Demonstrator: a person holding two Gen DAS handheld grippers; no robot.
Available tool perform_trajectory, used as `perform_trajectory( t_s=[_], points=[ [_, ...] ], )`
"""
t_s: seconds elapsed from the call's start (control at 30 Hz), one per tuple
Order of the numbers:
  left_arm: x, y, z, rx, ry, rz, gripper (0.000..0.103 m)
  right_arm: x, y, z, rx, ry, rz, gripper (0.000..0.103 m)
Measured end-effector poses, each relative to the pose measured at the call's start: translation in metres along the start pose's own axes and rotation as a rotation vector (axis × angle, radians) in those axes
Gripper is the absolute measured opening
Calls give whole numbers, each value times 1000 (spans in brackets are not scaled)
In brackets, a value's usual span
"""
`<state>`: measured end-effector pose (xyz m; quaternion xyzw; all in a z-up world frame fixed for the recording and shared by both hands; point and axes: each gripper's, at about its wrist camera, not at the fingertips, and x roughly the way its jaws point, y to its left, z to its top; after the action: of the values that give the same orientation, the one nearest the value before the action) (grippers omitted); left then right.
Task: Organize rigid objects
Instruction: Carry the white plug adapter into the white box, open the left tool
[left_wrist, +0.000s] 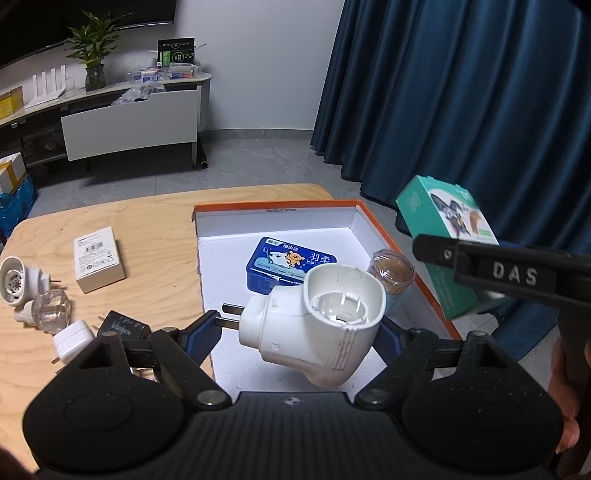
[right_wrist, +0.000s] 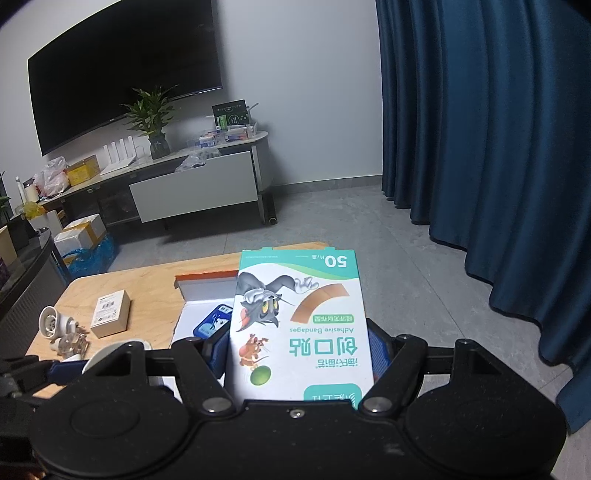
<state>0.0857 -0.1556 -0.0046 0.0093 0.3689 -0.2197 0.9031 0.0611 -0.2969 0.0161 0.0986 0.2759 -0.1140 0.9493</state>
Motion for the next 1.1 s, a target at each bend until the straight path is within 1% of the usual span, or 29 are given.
perform_trajectory(
  t_s=[0.27,0.57,0.67,0.73,0.77,0.97,1.03,1.1],
  points=[
    [12,-3,5,7,14,-4,86,31,0,15,-6,26,21,84],
    [24,-3,8,6,35,-9,86,63,-1,25,-20,59,13,84],
    [27,-4,9,7,42,-10,86,72,-1,28,-26,60,23,85],
    [29,-5,9,9,47,-12,86,75,0,31,-37,34,29,86],
    [29,-5,10,10,49,-13,86,75,0,32,-40,18,28,90],
    [36,-7,10,15,60,-20,86,53,-12,35,14,-66,5,90],
    [41,-9,9,8,70,-34,87,43,-17,34,32,-81,-7,90],
    [45,-13,9,6,80,-71,87,34,-20,32,42,-93,-4,90]
  ],
)
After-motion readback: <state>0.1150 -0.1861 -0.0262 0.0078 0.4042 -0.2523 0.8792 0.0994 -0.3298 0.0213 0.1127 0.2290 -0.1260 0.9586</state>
